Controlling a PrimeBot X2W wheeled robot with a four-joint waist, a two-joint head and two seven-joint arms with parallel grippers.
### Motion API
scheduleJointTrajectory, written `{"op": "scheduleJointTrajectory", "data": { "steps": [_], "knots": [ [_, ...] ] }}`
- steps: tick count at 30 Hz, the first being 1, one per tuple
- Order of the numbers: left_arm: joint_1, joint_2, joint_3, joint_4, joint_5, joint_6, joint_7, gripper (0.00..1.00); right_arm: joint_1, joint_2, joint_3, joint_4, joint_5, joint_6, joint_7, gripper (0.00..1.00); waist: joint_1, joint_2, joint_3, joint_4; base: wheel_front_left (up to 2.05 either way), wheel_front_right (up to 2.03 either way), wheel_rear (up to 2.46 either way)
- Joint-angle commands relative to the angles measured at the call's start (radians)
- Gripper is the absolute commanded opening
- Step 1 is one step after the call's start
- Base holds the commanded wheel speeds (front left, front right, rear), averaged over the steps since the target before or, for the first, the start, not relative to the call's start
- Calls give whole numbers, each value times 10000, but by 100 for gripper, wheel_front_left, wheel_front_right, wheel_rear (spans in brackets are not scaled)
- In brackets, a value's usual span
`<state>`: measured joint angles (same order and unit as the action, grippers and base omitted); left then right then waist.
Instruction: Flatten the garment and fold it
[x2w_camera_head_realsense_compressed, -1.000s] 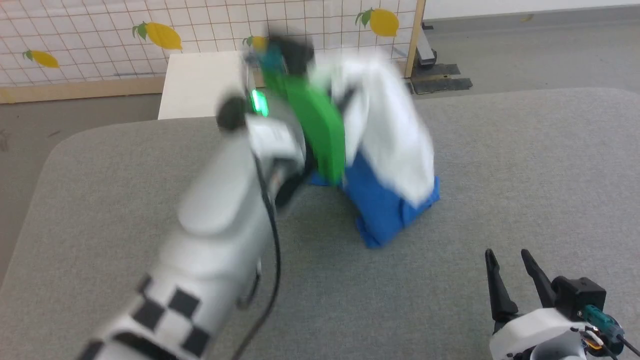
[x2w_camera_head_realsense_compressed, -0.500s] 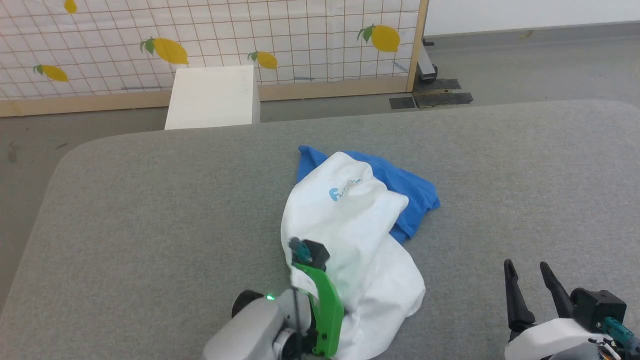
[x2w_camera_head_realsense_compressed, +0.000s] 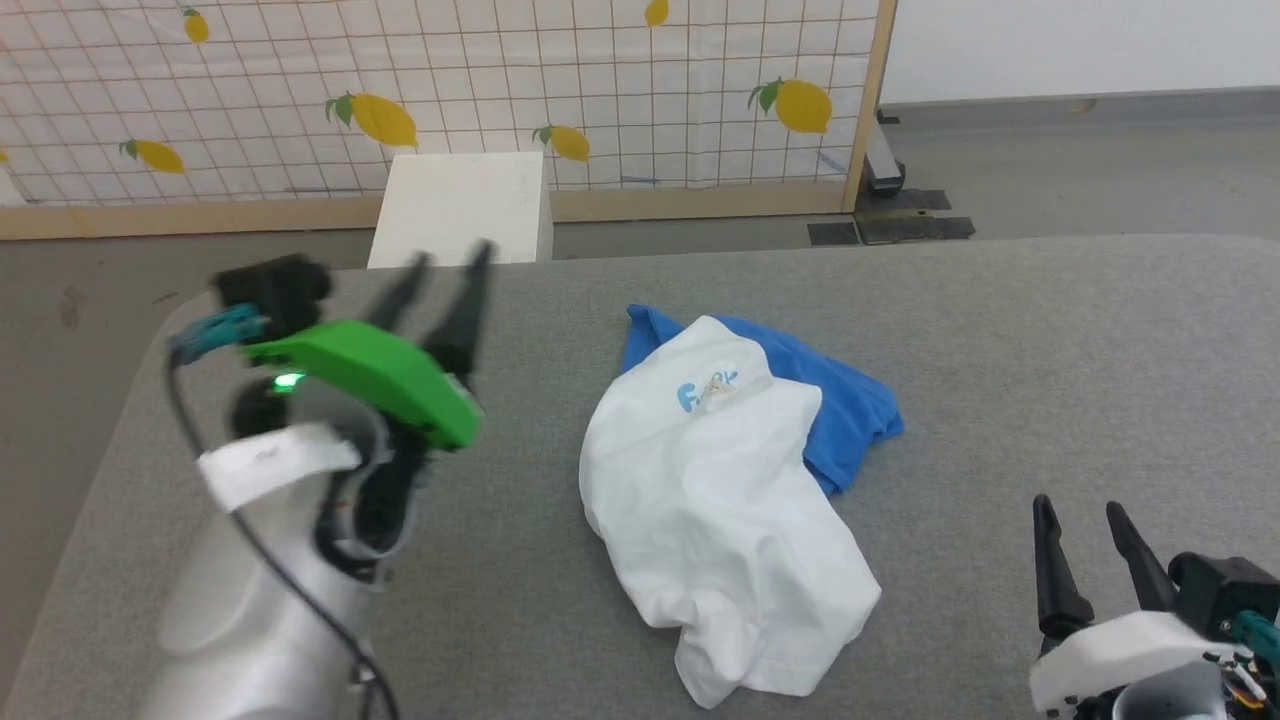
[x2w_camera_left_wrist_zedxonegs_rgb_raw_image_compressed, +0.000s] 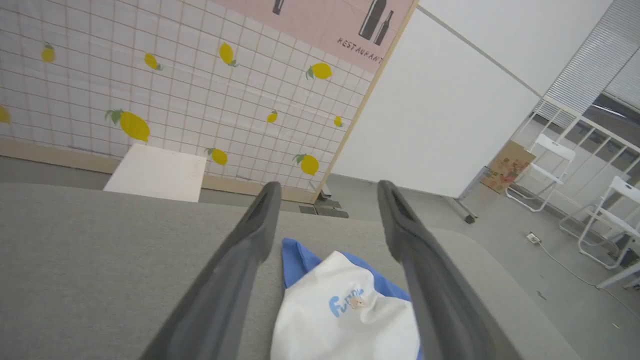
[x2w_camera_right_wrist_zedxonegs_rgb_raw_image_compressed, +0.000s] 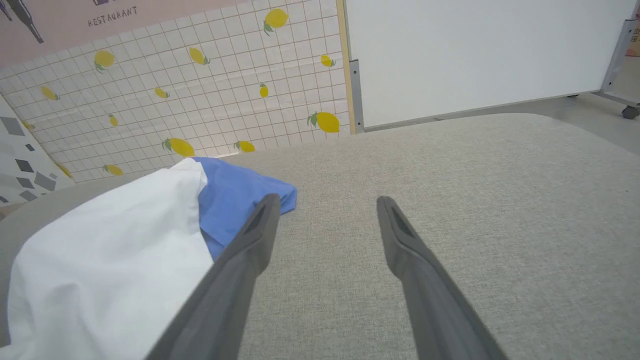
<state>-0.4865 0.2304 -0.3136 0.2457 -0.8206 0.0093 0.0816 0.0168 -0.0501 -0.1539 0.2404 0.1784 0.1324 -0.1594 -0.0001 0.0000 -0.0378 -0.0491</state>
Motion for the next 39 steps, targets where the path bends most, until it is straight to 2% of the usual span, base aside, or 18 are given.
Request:
{"op": "scheduleJointTrajectory", "data": {
  "steps": [1,5,9,17,22,26,31,37,38,39],
  "knots": [
    [311,301,76,-68,539,156,-593,100,-238,-1,19,-61,47,-17,93,100,1,0,67,44,0,0,0],
    [976,995,19,4,1908,518,-2111,100,-632,-1,67,-71,46,-17,422,100,1,0,287,116,0,0,0],
    [1596,1195,-59,105,2524,662,-2989,100,-1402,-1,38,123,-21,-17,1447,100,1,0,658,167,0,0,0],
    [2047,1128,109,-302,2875,747,-3361,100,-4417,-1,-91,878,-987,-17,4373,100,1,0,2040,513,0,0,0],
    [1941,955,312,-609,2978,726,-3413,100,-6120,-1,-63,1959,-2315,-17,6500,100,1,0,2918,893,0,0,0],
    [1782,822,491,-757,3030,723,-3425,100,-6827,-1,19,2779,-3137,-17,7770,100,1,0,3435,1198,0,0,0],
    [1647,669,662,-946,3190,628,-3430,100,-6925,-1,-170,3417,-3786,-17,8413,100,1,0,3762,1439,0,0,0],
    [1639,454,859,-996,3346,536,-3432,100,-6747,-1,-13,3918,-3518,-17,8257,100,1,0,3726,1449,0,0,0],
    [1661,426,872,-976,3379,517,-3432,100,-6752,-1,89,3921,-3390,-17,8070,24,1,0,3671,1410,0,0,0],
    [1682,405,879,-953,3405,498,-3432,100,-6763,-1,127,3883,-3278,-17,7860,0,1,0,3598,1369,0,0,0]
  ]
}}
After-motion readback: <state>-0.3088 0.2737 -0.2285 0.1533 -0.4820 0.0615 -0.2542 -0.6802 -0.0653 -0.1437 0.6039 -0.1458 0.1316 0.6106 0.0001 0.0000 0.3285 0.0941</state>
